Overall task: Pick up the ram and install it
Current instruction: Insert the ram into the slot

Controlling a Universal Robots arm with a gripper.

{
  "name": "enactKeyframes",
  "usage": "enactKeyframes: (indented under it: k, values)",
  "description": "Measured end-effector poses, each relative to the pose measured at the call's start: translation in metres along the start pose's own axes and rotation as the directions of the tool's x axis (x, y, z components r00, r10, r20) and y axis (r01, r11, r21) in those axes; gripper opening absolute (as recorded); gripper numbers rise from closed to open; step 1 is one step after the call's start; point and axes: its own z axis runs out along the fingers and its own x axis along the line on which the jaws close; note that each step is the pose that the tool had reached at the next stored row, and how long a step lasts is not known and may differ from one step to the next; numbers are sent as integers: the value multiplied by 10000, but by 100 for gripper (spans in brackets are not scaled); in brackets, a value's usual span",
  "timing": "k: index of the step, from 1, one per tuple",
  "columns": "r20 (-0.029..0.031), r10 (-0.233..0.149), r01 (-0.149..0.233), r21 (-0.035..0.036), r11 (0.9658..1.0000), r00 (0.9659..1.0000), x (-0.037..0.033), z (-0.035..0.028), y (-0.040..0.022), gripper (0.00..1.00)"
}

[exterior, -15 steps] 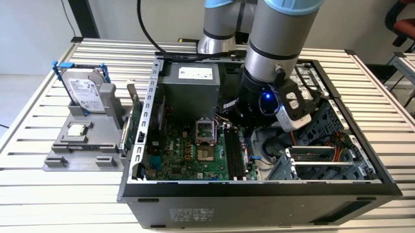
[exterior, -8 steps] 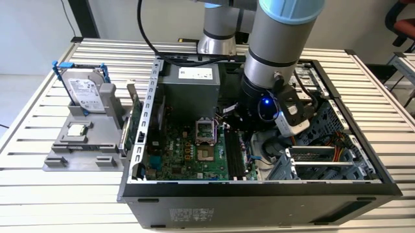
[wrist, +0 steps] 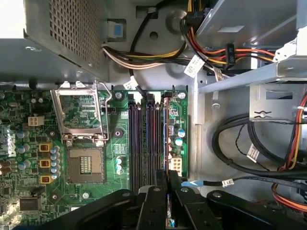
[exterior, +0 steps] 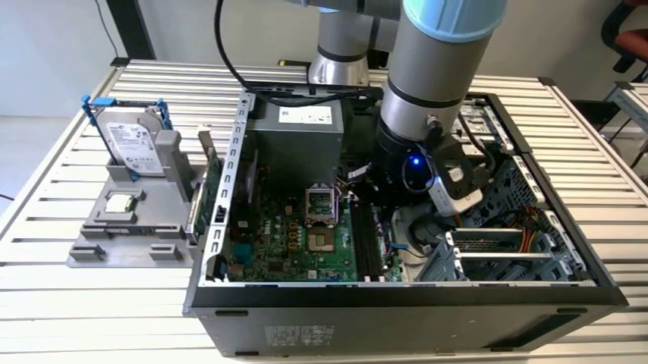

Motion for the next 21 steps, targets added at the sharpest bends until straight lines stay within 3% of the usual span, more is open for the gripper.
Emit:
enactKeyframes:
  k: [9, 16, 21]
  values:
    - [0, 13, -13, 3, 10000, 10000, 4, 153, -47, 0]
    - [0, 157, -157, 7, 9999, 9999, 6, 219, -60, 0]
    - [-1, 402, -402, 16, 9992, 9992, 9, 227, -58, 0]
